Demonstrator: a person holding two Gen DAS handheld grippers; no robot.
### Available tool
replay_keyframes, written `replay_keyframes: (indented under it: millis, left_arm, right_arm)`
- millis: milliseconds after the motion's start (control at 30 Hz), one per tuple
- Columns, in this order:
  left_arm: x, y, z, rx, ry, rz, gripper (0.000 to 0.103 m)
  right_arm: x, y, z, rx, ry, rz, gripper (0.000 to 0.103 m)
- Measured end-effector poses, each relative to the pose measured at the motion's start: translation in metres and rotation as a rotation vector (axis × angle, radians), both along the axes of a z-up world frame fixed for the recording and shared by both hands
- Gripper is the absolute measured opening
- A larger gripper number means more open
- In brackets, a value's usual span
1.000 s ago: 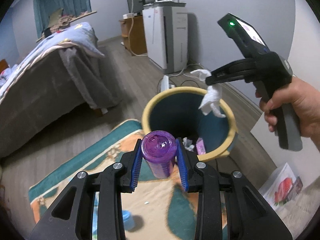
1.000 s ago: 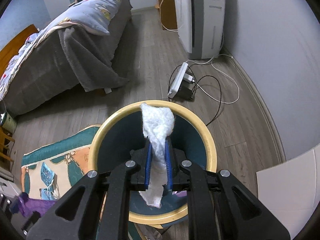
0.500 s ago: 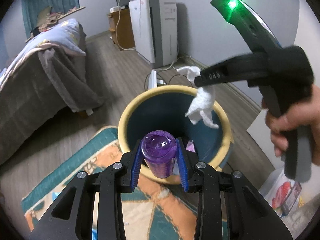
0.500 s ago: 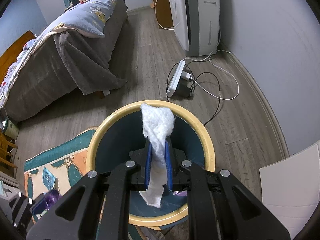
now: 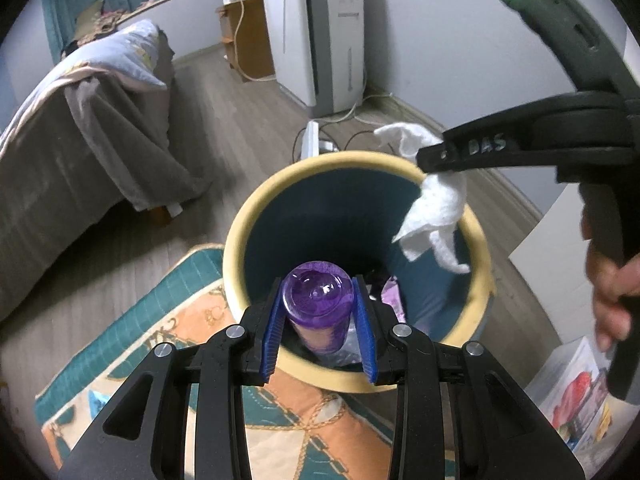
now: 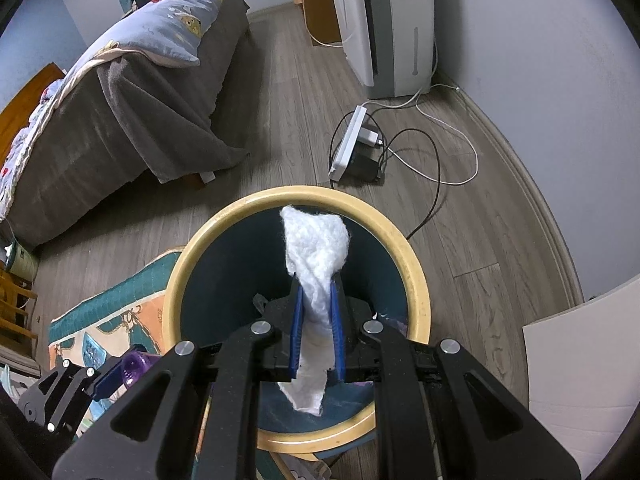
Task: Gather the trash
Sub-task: 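Open the left tool to drop the bottle while right tool drops the cloth, then move both tools back over the cushion toward the blue glove and box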
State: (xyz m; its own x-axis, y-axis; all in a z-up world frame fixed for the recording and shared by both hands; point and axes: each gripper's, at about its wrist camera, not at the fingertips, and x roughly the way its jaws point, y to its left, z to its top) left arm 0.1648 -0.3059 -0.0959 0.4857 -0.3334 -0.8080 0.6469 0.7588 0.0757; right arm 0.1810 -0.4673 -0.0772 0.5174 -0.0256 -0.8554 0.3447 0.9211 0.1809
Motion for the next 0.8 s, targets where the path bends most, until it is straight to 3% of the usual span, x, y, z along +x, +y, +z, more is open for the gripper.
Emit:
replay_keyframes:
  millis: [500, 533, 633, 700, 767, 800]
  left_arm:
    - [0.015, 0.012, -0.01, 0.018, 0.007, 0.051, 0.035]
    - [0.015, 0.012, -0.01, 0.018, 0.007, 0.052, 0.036]
    - [0.013, 0.014, -0.012, 0.02, 0.006, 0.058, 0.054]
    - [0.009, 0.015, -0.011, 0.016, -0.006, 0.061, 0.061]
    - [0.006, 0.015, -0.011, 0.009, -0.015, 0.063, 0.079]
    - [0.004, 0.015, -0.009, -0.002, -0.03, 0.063, 0.083]
  right_arm:
    - [0.003, 0.006, -0.003, -0.013, 0.011, 0.005, 0.015]
    - [0.003, 0.005, -0.003, -0.012, 0.01, 0.003, 0.02]
    - [0.002, 0.005, -0.002, -0.027, 0.003, -0.008, 0.049]
    - [0.001, 0.004, 0.0, -0.039, -0.004, -0.017, 0.058]
    - [0.0, 0.002, 0.001, -0.042, -0.008, -0.025, 0.073]
    - [-0.001, 0.001, 0.002, -0.047, -0.013, -0.032, 0.077]
